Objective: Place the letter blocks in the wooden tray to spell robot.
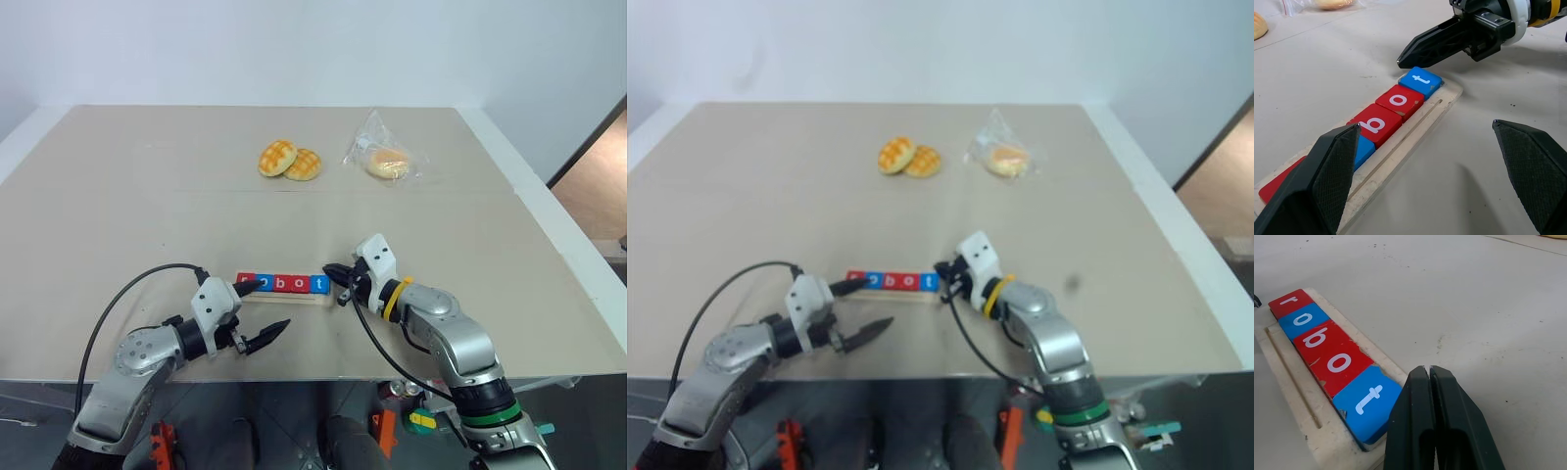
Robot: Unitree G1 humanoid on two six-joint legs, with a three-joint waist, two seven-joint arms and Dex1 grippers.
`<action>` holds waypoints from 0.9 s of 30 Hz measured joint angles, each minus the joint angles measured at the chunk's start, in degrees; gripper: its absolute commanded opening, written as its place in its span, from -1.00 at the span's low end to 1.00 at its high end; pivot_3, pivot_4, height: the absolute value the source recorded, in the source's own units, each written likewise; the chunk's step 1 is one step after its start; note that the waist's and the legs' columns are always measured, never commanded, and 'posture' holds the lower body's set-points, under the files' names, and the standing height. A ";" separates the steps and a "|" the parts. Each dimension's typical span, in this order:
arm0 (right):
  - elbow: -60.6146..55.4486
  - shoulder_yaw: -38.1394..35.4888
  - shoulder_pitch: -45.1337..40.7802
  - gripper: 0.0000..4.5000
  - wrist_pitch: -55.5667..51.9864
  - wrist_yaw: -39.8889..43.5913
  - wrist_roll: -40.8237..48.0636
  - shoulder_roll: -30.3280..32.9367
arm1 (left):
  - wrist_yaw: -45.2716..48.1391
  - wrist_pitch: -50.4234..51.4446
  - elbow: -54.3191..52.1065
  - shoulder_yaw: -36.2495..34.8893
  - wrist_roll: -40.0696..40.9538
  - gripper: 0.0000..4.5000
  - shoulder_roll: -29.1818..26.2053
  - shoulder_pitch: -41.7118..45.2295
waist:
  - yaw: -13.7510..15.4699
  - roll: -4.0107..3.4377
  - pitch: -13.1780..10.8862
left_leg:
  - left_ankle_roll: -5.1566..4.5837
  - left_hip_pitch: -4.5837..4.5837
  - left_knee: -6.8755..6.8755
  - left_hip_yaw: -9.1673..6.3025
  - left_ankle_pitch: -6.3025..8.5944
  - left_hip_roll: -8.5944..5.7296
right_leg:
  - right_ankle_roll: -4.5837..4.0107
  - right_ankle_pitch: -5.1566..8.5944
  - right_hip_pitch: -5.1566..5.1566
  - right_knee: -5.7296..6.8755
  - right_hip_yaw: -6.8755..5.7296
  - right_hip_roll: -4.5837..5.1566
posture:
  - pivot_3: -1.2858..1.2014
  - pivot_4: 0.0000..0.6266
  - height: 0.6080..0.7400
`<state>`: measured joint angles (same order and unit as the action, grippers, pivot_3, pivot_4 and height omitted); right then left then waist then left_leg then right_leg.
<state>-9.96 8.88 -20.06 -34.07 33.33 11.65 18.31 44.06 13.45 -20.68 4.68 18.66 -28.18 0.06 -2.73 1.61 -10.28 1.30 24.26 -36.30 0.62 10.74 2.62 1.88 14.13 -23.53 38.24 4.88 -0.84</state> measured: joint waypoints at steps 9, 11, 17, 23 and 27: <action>-1.62 0.22 1.53 -0.97 -0.33 -0.28 0.22 -0.09 | -0.04 0.00 0.51 -0.01 -0.17 1.00 0.00 0.89 | -0.01 0.00 0.00 | 0.00 0.00 0.00 0.00 0.00 0.00 | -0.01 0.00 0.00 0.00 0.00 0.00 | 0.03 -0.52 1.00; -1.57 -0.26 1.48 -0.74 -0.41 -1.00 0.56 -0.23 | -0.38 0.08 0.83 -0.16 -0.12 1.00 0.14 1.37 | 0.00 0.00 0.00 | 0.00 0.00 0.00 0.00 0.00 0.00 | 0.00 -0.01 0.00 0.00 0.00 0.00 | 0.03 -0.52 1.00; -0.11 -8.05 -2.06 0.16 -0.76 -0.19 4.74 1.99 | -1.38 1.03 1.86 -4.46 1.71 1.00 -0.60 3.33 | 0.00 0.00 0.00 | 0.00 0.01 -0.03 0.01 0.00 -0.01 | 0.04 -0.02 0.01 0.00 0.00 0.00 | 0.03 -0.52 1.00; -0.10 -11.96 0.27 0.99 -0.78 10.04 9.90 12.59 | -0.20 4.53 7.75 -14.98 5.47 1.00 -7.26 3.40 | 0.00 0.01 -0.01 | -0.05 0.02 0.15 -0.07 0.03 0.00 | -0.03 0.14 -0.03 -0.01 -0.04 -0.05 | 0.03 -0.52 1.00; -0.32 -15.58 4.21 0.99 -1.36 14.34 13.64 16.87 | -0.73 5.42 12.61 -21.80 6.88 1.00 -9.17 3.32 | 0.00 0.01 -0.01 | -0.05 0.01 0.20 -0.06 0.06 -0.01 | -0.01 0.19 -0.03 -0.01 -0.03 -0.02 | 0.03 -0.52 1.00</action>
